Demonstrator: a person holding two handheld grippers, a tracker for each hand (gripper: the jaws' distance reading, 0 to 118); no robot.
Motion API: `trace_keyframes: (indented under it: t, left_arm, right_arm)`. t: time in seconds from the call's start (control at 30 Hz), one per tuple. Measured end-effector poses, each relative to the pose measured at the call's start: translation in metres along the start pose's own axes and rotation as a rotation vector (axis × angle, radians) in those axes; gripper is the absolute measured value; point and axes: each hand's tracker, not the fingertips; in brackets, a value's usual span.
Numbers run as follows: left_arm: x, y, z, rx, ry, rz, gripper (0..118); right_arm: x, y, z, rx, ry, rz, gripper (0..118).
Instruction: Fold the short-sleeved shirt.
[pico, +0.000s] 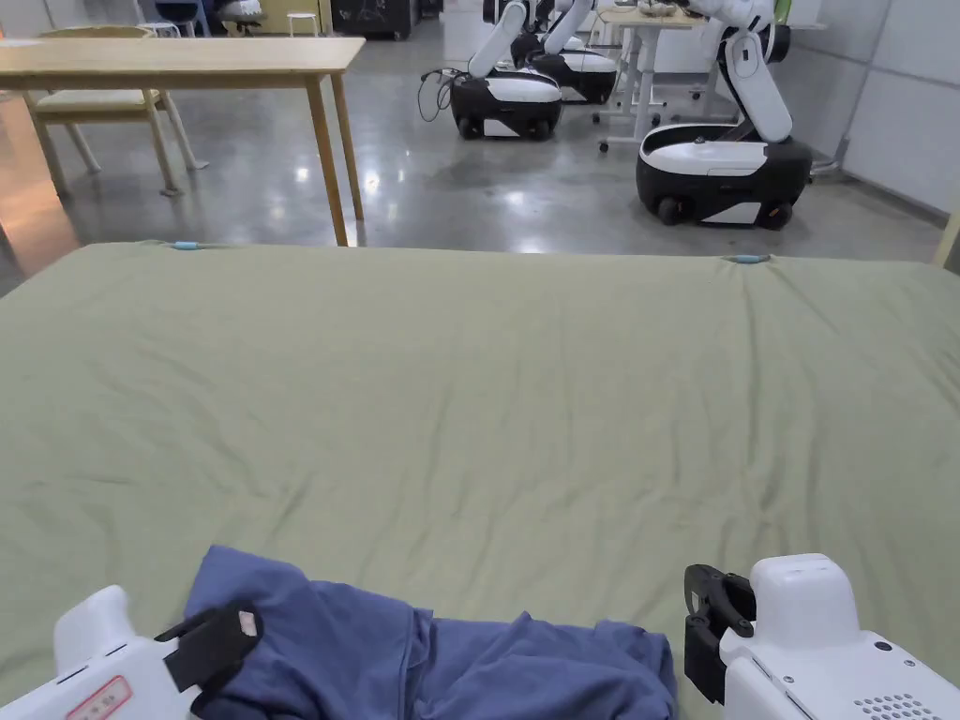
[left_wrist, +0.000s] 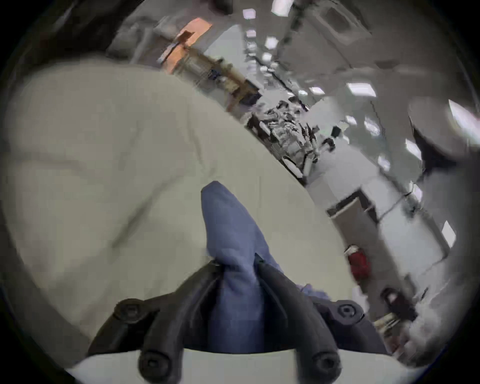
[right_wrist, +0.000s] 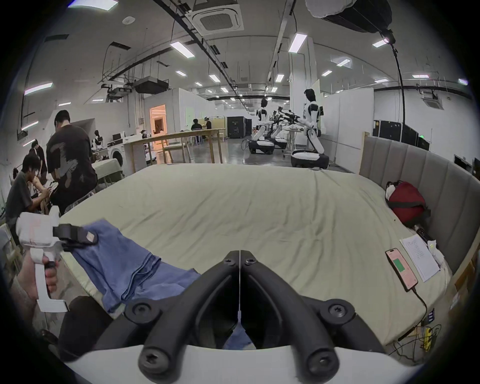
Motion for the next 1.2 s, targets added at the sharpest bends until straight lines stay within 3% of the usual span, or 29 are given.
trace_keyframes:
  t: [0.13, 0.33, 0.4, 0.43, 0.5, 0.53, 0.7, 0.8, 0.83, 0.9, 0.97, 1.0, 1.1, 1.2]
  left_arm:
    - [0.098, -0.024, -0.009, 0.005, -0.059, -0.319, 11]
    - [0.233, -0.123, -0.064, -0.110, -0.104, -0.834, 13]
    - [0.251, -0.162, -0.086, -0.175, -0.090, -0.975, 19]
    - [0.249, -0.170, -0.090, -0.197, -0.057, -0.995, 34]
    - [0.241, -0.179, -0.098, -0.252, -0.053, -0.920, 79]
    - [0.239, -0.176, -0.099, -0.285, -0.075, -0.869, 90]
    - [0.220, -0.105, -0.054, -0.190, -0.237, -0.529, 95]
    - [0.184, -0.070, -0.038, -0.068, -0.290, -0.306, 106]
    - [0.172, -0.065, -0.042, -0.109, -0.290, -0.239, 106]
    - [0.142, -0.067, -0.059, -0.271, -0.252, -0.100, 100]
    - [0.137, -0.080, -0.067, -0.253, -0.198, -0.092, 34]
    - [0.141, -0.088, -0.070, -0.264, -0.195, -0.109, 15]
    - [0.169, -0.127, -0.085, -0.442, -0.415, -0.093, 16]
    - [0.202, -0.166, -0.102, -0.553, -0.476, -0.196, 16]
  right_arm:
    - [0.008, -0.001, 0.003, 0.006, 0.005, -0.009, 2]
    - [0.036, -0.008, 0.019, 0.016, -0.027, -0.017, 2]
    - [0.049, -0.012, 0.026, 0.018, -0.059, -0.005, 2]
    - [0.053, -0.013, 0.029, 0.017, -0.066, 0.000, 2]
    - [0.064, -0.015, 0.033, 0.007, -0.075, 0.012, 1]
    - [0.067, -0.016, 0.034, 0.007, -0.078, 0.013, 2]
    - [0.076, -0.017, 0.030, -0.019, -0.029, -0.012, 2]
    - [0.074, -0.018, 0.025, -0.032, 0.005, -0.015, 2]
    - [0.073, -0.019, 0.023, -0.036, 0.011, -0.019, 2]
    - [0.071, -0.020, 0.017, -0.061, 0.032, -0.041, 2]
    - [0.069, -0.023, 0.011, -0.090, 0.054, -0.062, 2]
    - [0.068, -0.024, 0.009, -0.099, 0.060, -0.071, 2]
    - [0.064, -0.030, 0.002, -0.135, 0.082, -0.100, 2]
    - [0.061, -0.036, -0.001, -0.159, 0.085, -0.105, 2]
